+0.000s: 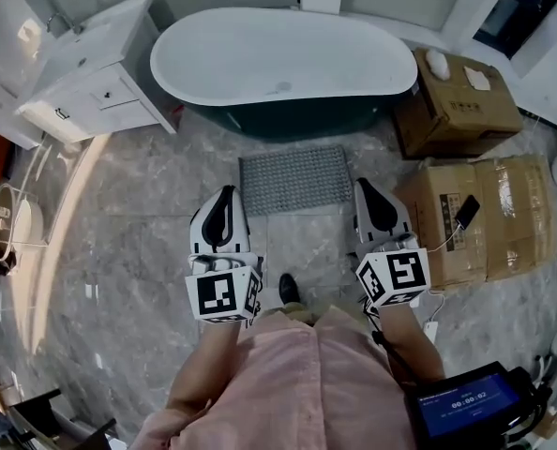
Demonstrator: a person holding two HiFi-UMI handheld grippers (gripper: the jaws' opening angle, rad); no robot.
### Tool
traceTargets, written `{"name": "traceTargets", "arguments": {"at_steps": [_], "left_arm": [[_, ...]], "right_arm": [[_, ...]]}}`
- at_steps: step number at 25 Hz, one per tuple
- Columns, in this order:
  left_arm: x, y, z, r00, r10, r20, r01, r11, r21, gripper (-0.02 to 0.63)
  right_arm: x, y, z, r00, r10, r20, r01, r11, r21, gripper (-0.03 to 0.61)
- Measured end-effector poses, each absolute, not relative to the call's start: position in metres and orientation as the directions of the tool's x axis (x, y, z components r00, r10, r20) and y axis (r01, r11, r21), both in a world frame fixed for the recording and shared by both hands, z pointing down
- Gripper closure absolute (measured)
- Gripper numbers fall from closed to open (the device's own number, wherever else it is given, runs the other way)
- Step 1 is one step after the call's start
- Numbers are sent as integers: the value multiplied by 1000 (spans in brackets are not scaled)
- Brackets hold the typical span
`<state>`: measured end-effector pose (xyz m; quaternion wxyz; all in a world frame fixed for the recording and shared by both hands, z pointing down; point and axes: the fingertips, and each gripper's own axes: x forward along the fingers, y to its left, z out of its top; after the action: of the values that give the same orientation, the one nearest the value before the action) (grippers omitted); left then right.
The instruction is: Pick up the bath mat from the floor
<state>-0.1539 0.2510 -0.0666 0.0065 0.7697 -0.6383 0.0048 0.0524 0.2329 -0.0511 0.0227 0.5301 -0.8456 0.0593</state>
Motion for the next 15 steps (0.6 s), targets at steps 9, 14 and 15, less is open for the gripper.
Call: {"name": "traceTargets", "arguments": {"at_steps": [9,14,15], "left_arm": [[-161,223,-52,208,-976,60,-978,-206,29,577],[-146,207,-42,209,-975,75,-978,-209,10,577],[-144,203,-41,206,-976,76,-979,-206,8,577]], "right_arm": [[51,210,-51,-415,-901,128,-910,411,-59,560],[68,196,-34,-407,-903,136,-913,398,-87,560],[69,190,-30,-409,-902,138,-912,399,-92,560]]}}
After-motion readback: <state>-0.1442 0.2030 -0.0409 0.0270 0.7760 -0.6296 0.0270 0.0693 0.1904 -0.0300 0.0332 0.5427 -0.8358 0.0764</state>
